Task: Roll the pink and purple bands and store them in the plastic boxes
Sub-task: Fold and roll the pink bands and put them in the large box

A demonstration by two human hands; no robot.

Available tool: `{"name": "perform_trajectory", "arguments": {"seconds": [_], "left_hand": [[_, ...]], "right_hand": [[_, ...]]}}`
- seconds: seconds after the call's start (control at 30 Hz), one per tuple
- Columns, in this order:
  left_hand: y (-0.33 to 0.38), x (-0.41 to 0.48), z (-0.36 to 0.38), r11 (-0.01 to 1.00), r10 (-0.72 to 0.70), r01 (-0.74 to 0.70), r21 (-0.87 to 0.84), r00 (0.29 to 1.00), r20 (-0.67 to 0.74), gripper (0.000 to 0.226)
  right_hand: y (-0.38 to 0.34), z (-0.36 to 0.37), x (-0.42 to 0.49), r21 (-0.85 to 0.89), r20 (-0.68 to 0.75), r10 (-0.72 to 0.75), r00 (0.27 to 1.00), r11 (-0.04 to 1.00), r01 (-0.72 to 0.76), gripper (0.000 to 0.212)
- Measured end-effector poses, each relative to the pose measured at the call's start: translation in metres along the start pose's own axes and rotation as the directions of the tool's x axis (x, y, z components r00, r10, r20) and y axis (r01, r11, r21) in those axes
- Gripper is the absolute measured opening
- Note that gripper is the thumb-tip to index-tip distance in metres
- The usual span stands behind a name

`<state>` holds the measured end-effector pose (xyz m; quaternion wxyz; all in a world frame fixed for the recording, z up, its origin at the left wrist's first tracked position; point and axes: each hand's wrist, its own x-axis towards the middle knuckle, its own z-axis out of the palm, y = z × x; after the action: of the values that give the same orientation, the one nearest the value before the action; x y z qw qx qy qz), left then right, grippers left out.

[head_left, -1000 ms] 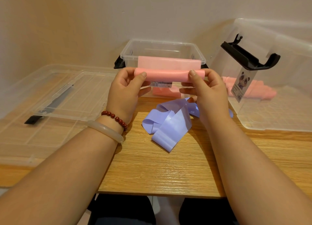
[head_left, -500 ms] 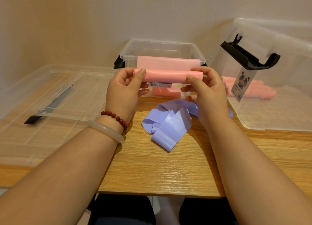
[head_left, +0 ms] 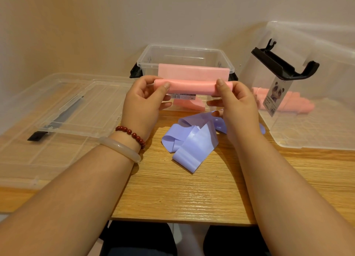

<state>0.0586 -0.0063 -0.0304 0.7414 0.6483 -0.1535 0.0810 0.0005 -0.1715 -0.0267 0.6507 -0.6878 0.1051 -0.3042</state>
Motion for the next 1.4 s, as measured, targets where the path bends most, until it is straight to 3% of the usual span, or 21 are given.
{"name": "perform_trajectory", "arguments": {"seconds": [0.07, 0.13, 0.2, 0.37, 0.5, 0.7, 0.83, 1.0, 1.3, 1.4], "left_hand": [[-0.0004, 0.0004, 0.0004, 1.000, -0.005, 0.005, 0.003, 1.000, -0.012, 0.011], [-0.0006, 0.0009, 0.0009, 1.000, -0.015, 0.015, -0.006, 1.000, -0.022, 0.009], [-0.0007, 0.0011, 0.0012, 1.000, -0.022, 0.022, -0.014, 0.999, -0.028, 0.007], [-0.0009, 0.0007, 0.0007, 0.999, -0.035, 0.035, -0.036, 0.999, -0.005, 0.004], [0.0014, 0.0005, -0.0001, 0.997, -0.019, 0.021, -0.076, 0.999, 0.030, 0.017], [-0.0006, 0.0004, 0.0007, 1.000, 0.000, 0.000, 0.001, 1.000, 0.002, 0.011], [0.0001, 0.0007, 0.0009, 1.000, -0.003, 0.003, 0.011, 1.000, -0.015, 0.008], [-0.0002, 0.0005, 0.0009, 0.999, -0.032, 0.032, -0.013, 0.999, -0.021, 0.005], [0.0002, -0.0005, 0.0002, 1.000, -0.017, 0.017, -0.013, 1.000, 0.023, 0.015], [-0.0003, 0.0001, 0.0007, 1.000, -0.010, 0.010, 0.007, 1.000, 0.009, 0.011]], "right_hand": [[-0.0021, -0.0007, -0.0003, 0.067, 0.034, 0.023, 0.999, 0.997, -0.025, 0.003], [-0.0028, -0.0012, -0.0004, 0.101, 0.051, 0.028, 0.998, 0.994, -0.033, 0.017], [-0.0025, -0.0016, -0.0006, 0.078, 0.053, 0.009, 0.999, 0.997, -0.013, 0.020], [0.0007, -0.0019, -0.0001, 0.022, 0.017, -0.036, 0.999, 0.999, 0.036, 0.002], [0.0011, -0.0001, 0.0002, -0.023, -0.024, -0.042, 0.999, 0.999, 0.041, 0.009], [-0.0007, 0.0003, -0.0011, 0.038, -0.013, -0.008, 1.000, 0.999, 0.009, 0.006], [-0.0018, -0.0008, -0.0012, 0.078, 0.023, -0.001, 1.000, 0.997, 0.000, 0.024], [-0.0004, -0.0006, -0.0007, 0.048, -0.004, -0.026, 1.000, 0.998, 0.026, 0.010], [0.0015, 0.0001, 0.0008, -0.070, -0.073, -0.058, 0.996, 0.996, 0.053, 0.016], [-0.0003, -0.0002, -0.0006, -0.009, -0.033, -0.028, 0.999, 1.000, 0.028, 0.013]]}}
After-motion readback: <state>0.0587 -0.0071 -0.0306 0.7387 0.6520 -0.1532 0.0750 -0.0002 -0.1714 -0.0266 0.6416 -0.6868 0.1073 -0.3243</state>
